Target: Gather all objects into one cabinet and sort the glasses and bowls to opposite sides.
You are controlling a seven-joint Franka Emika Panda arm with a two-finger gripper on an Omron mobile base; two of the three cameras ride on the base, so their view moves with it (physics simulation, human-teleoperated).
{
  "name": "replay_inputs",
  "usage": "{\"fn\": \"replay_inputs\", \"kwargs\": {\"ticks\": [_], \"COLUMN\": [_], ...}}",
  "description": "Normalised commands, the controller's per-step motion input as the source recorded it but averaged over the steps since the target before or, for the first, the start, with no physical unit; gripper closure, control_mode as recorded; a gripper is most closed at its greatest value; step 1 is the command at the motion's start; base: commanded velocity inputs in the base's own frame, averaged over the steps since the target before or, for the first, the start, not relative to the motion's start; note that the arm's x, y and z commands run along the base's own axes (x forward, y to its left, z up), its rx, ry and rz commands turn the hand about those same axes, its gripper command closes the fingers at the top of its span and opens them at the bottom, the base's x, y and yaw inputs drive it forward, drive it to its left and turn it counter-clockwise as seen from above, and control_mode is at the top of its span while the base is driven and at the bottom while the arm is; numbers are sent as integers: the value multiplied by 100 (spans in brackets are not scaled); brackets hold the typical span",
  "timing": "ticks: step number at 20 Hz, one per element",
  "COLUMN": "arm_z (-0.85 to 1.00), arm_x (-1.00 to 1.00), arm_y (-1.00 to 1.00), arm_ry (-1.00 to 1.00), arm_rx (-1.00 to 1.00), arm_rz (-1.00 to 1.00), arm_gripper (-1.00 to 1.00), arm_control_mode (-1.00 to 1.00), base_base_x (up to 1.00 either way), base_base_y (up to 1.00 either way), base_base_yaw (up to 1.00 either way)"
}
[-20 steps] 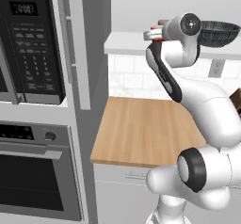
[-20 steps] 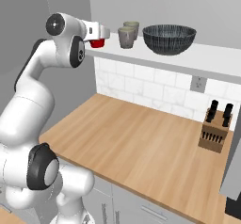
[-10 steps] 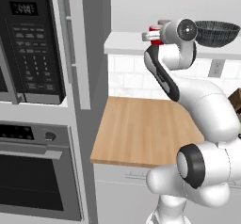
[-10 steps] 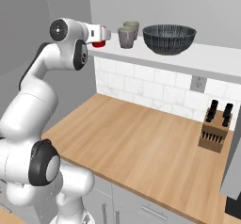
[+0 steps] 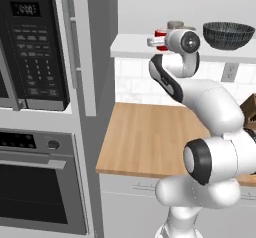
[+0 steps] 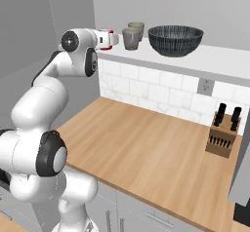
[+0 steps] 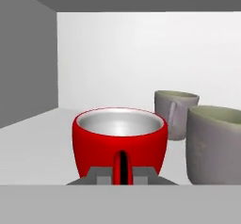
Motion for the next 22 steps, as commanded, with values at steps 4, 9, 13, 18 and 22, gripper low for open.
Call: {"fn": "replay_inputs", "kwargs": {"ticks": [4,9,13,18,22], "arm_z": [0,0,0,0,0], "arm_x": [60,61,56,39,8], "arm_y": [0,0,0,0,0], "arm_ry": [0,0,0,0,0], "arm_rx": [0,0,0,0,0], "arm_rz": [0,0,0,0,0], "arm_gripper": [100,100,-100,-100,-100], "arm_control_mode": [-100,-100,-100,-100,-100], "base_base_x": [0,0,0,0,0], "base_base_y": [0,0,0,0,0], "base_base_yaw": [0,0,0,0,0]}}
